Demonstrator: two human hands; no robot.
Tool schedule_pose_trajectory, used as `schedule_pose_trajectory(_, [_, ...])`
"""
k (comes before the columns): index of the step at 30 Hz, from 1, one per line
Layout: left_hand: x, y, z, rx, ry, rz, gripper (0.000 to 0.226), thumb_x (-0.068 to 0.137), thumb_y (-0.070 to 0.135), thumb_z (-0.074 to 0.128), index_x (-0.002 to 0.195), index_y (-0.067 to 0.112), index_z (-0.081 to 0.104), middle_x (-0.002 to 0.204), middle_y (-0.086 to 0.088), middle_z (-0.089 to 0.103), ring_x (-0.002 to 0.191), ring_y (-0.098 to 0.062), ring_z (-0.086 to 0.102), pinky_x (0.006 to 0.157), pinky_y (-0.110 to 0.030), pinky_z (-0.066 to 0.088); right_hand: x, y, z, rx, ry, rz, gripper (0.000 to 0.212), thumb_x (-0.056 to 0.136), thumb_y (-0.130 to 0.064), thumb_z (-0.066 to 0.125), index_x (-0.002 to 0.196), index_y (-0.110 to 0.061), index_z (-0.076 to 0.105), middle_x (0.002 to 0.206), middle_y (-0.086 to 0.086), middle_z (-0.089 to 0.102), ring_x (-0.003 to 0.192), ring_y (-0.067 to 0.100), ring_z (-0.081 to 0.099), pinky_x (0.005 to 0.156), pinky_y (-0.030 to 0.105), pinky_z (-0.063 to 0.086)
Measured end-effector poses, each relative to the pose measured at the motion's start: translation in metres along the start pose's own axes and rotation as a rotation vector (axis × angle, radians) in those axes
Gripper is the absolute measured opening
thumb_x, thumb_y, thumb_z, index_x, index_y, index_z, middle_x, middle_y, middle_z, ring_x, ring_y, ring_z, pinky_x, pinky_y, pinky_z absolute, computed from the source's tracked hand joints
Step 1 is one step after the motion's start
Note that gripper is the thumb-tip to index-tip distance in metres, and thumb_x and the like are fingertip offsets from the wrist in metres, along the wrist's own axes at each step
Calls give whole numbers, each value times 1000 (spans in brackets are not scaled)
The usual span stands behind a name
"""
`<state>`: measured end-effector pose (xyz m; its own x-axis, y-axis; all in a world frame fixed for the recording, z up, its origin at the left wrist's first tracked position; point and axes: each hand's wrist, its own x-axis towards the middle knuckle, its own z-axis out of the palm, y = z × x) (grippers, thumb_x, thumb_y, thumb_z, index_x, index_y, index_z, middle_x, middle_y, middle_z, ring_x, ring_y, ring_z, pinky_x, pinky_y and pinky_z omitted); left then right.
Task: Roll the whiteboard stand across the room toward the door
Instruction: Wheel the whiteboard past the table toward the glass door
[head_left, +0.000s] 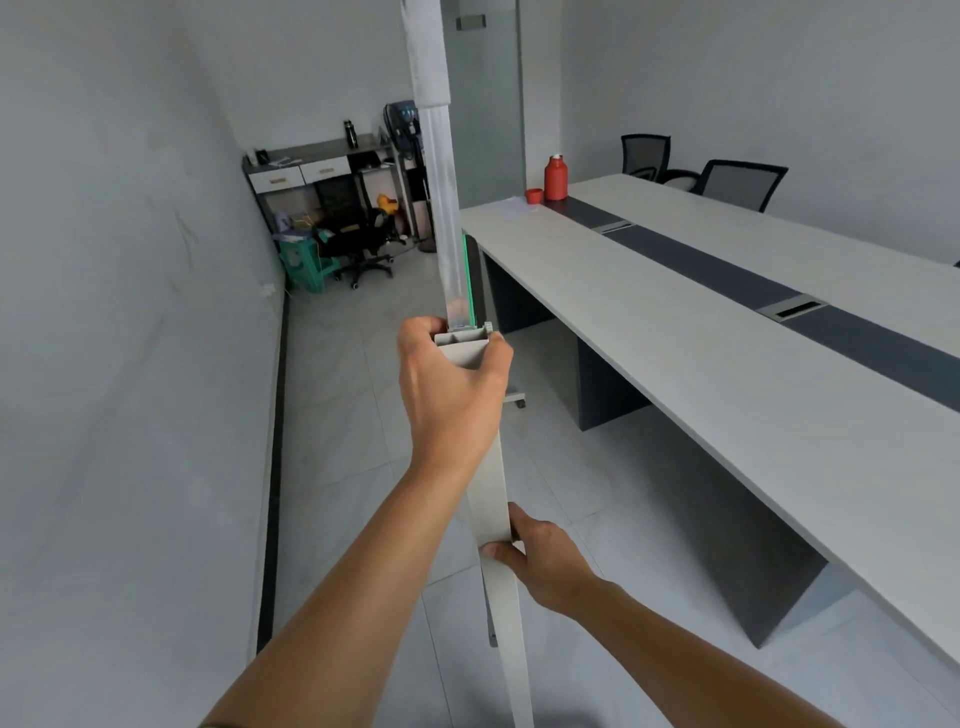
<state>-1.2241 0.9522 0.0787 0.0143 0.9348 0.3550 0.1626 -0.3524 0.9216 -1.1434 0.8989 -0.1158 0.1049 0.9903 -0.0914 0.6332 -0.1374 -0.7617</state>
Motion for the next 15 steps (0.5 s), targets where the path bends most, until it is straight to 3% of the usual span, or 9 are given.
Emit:
schedule_pose_trajectory(5, [70,-23,37,8,71,-3,36,73,26,72,100,19,48,99,-7,67,78,-22,69,65,-43,60,78,14,-25,16,-18,-41,40,93,-46,50,126,-25,44,114,3,68,100,27,64,85,42,57])
schedule_pose_trajectory(9, [126,-36,66,14,86,-5,35,80,20,73,106,15,50,99,-3,65,71,-7,65,53,-12,51,143,22,-49,0,-37,-64,39,93,-44,51,125,-23,46,113,2,68,99,26,63,84,39,56])
schedule_pose_trajectory(15, [220,-60,113,35,105,-25,36,82,21,73,110,13,51,103,-7,65,72,-9,64,54,-14,52,250,28,-87,-56,-52,-83,38,93,-44,49,125,-23,47,109,1,70,92,26,65,79,39,55])
